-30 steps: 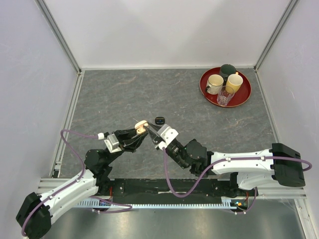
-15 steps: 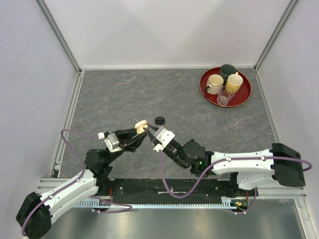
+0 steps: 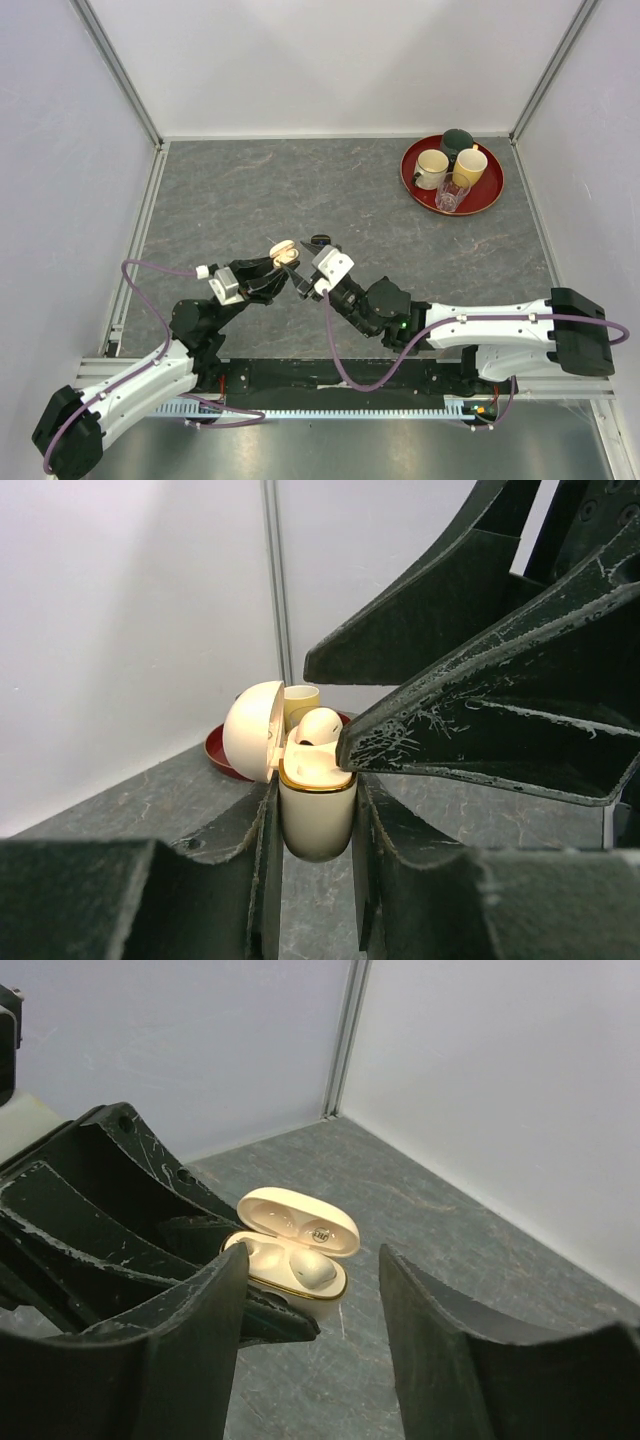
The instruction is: Insert the wireless bluetooth earbuds into the charging case
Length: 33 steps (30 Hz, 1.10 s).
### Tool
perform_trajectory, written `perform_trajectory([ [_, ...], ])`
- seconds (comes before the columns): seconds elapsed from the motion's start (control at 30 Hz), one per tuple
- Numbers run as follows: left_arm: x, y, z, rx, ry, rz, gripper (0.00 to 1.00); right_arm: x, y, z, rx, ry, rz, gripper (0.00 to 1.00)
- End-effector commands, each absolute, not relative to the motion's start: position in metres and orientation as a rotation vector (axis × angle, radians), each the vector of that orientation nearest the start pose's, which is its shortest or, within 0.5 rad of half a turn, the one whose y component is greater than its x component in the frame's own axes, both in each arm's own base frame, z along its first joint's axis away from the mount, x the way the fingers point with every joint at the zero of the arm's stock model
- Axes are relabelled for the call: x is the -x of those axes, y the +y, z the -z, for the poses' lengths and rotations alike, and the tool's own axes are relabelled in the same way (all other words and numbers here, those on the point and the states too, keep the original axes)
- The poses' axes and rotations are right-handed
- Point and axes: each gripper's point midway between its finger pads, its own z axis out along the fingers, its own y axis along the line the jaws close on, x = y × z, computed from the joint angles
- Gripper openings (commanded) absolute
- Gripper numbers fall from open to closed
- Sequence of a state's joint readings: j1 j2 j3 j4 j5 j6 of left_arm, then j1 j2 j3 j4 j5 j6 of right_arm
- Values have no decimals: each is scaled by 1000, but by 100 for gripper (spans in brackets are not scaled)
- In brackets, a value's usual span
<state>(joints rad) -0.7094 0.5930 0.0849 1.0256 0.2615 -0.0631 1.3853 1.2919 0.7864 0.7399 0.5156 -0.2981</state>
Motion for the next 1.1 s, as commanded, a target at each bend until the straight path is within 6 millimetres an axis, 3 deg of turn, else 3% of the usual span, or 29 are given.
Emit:
perform_trajectory([
  [0.0,-175,-206,-308,-507,856,825,2,-168,384,-326,621,1244,-633,67],
  [0.23,-176,-206,-305,-507,866,823,2,-173,353,-363,422,1216,-717,78],
  [0.4,-176,-205,-304,-505,871,822,2,-197,319,-386,188,1269,-769,88],
  [0.53,-174,-203,-305,-507,868,813,2,-223,304,-383,88,1375,-734,91],
  [0.57,-175,-203,-304,-507,870,807,2,-235,300,-368,69,1440,-700,92],
  [0.63,-176,-202,-305,-508,872,797,2,-249,293,-366,5,1492,-677,92],
  [0.67,-175,-201,-306,-509,865,791,2,-261,284,-351,-6,1545,-617,93],
  [0.73,-175,-200,-307,-514,864,780,2,-273,276,-340,-87,1590,-621,93],
  [0.77,-175,-199,-309,-517,855,767,2,-285,265,-320,-113,1650,-559,93],
  [0.83,-173,-196,-316,-511,835,758,2,-296,259,-301,-216,1717,-590,93],
  [0.87,-173,-196,-317,-513,837,752,2,-305,255,-280,-234,1788,-586,93],
  [0.97,-171,-192,-328,-517,817,726,2,-320,257,-237,-276,1913,-624,91],
  [1.03,-166,-188,-338,-513,793,723,2,-317,276,-218,-185,2003,-698,90],
  [1.07,-166,-188,-336,-522,807,719,2,-319,284,-197,-146,2065,-687,89],
])
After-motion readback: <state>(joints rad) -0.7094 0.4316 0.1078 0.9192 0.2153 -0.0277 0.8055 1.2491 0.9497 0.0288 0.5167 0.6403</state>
